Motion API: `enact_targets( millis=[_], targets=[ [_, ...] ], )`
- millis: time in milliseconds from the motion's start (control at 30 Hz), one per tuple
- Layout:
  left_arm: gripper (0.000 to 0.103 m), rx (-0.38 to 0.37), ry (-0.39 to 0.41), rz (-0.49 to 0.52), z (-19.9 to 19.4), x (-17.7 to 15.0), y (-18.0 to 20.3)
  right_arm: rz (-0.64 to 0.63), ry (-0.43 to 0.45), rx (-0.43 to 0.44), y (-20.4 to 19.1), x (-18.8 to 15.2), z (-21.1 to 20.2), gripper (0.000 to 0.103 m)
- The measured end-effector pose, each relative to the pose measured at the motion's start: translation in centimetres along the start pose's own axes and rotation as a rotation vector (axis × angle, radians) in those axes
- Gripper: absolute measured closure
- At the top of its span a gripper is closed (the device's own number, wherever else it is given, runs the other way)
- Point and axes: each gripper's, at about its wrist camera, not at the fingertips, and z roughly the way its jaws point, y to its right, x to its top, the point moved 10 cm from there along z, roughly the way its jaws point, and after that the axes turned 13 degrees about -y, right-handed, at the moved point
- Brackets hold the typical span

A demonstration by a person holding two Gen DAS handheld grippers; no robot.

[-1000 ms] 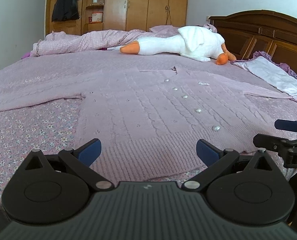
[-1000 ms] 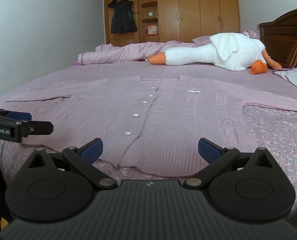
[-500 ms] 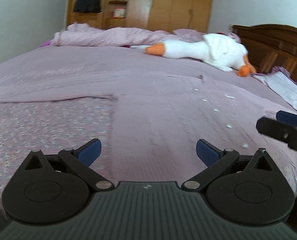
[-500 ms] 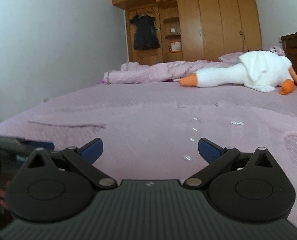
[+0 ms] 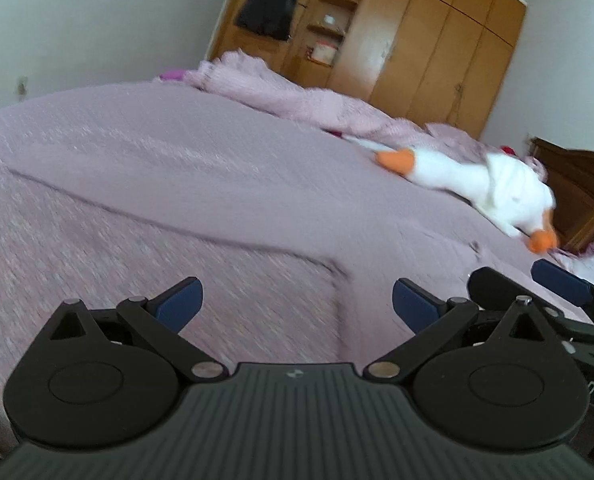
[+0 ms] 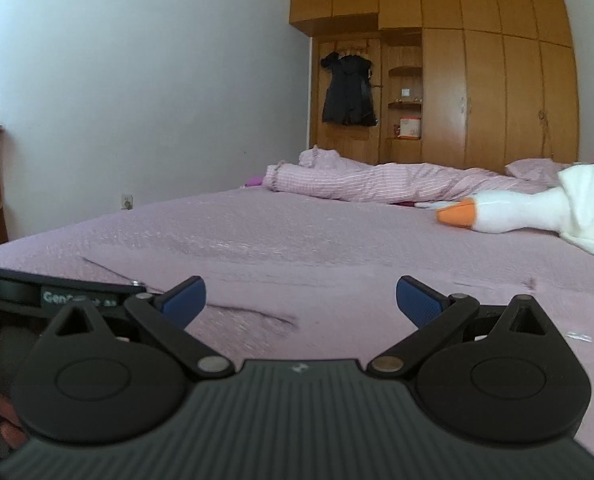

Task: Fold small clothes
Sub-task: 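Move the left gripper to the cardigan's side edge and lower it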

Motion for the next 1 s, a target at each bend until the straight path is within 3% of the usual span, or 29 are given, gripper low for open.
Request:
enact_targets(
  millis=[300,433,500,567,667,900,1000],
  targets=[
    [0.0,0.116,0.09,-0.207,1.5,6.9,-10.4,0.052,-0.024,0.02,-5.4,3.1,7.4,0.0],
    [0.0,0.092,0.103,-0.372,2.4,7.8,-16.4,0.139,-0.055,0.167,-8.1,4.6,9.6,0.0],
    [0.0,0.078,0.085,-0.462,2.9,7.4,-19.5,0.126,-0.053,0.235,-9.6,5.3,10.2,0.0],
    [0.0,0.066,0.068,-0.534,3.7,7.3,-21.7,0.081,-0.024,0.246,-11.0,5.9,10.3,0.0],
    [0.0,0.028,0.073,-0.57,4.9,8.3,-23.9,0.026,0.002,0.234,-12.3,6.7,10.6,0.0],
    [0.0,-0.046,0.106,-0.629,7.6,11.9,-27.4,0.057,-0.01,0.249,-12.0,6.8,11.5,0.0],
    [0.0,-0.04,0.118,-0.633,8.6,13.3,-28.8,0.075,-0.022,0.229,-11.4,6.6,13.0,0.0]
  ],
)
